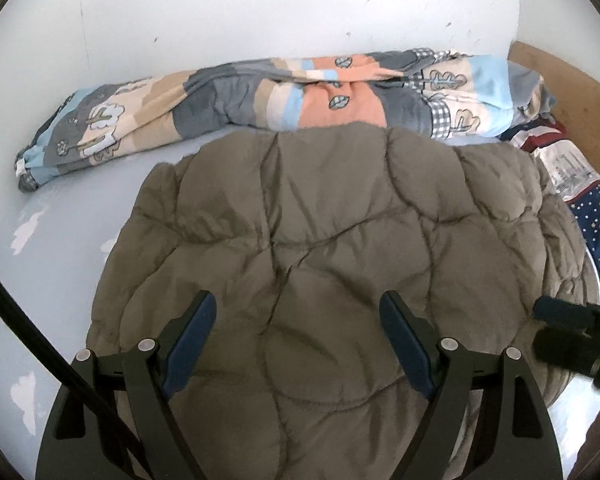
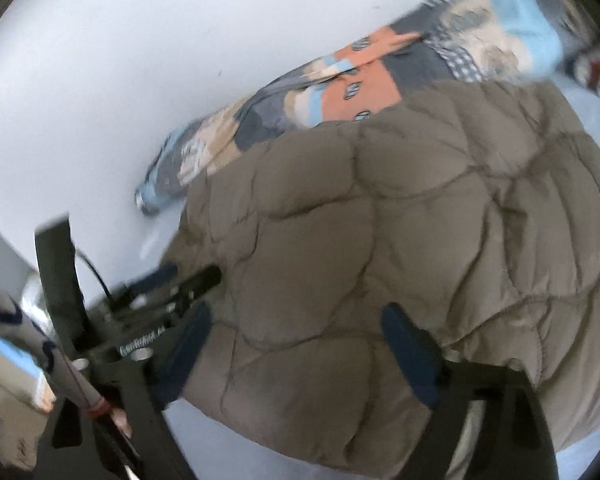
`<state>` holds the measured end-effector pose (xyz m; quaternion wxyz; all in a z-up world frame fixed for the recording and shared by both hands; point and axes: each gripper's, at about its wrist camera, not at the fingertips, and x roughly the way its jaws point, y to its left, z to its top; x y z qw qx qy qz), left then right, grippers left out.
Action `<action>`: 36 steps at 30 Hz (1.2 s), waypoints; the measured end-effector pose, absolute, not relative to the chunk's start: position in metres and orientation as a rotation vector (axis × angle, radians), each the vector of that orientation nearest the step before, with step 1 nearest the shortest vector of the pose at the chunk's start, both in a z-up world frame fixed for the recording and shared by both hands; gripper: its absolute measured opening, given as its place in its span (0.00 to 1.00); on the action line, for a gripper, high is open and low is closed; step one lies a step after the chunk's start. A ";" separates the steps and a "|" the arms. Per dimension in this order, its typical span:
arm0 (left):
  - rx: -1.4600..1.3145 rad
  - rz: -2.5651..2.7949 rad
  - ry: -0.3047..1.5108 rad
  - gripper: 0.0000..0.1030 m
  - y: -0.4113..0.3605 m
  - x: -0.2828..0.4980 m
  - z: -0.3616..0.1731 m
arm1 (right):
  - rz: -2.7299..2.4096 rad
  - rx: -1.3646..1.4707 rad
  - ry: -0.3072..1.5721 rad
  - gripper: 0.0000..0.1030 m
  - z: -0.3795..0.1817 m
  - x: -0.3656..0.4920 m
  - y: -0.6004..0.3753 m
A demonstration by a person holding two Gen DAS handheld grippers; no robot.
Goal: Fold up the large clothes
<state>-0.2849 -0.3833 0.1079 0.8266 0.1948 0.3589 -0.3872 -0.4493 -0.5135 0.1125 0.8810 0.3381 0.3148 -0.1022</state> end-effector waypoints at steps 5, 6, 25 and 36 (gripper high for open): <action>0.408 -0.813 0.776 0.80 -0.380 -0.281 0.109 | -0.069 0.701 0.659 0.67 0.106 -0.446 -0.498; 0.407 -0.813 0.773 0.80 -0.380 -0.279 0.109 | -0.032 0.716 0.650 0.67 0.108 -0.446 -0.497; 0.388 -0.782 0.769 0.80 -0.367 -0.266 0.117 | 0.188 0.649 0.626 0.68 0.123 -0.443 -0.460; 0.482 -0.768 0.773 0.80 -0.367 -0.274 0.106 | 0.099 0.648 0.703 0.75 0.109 -0.444 -0.466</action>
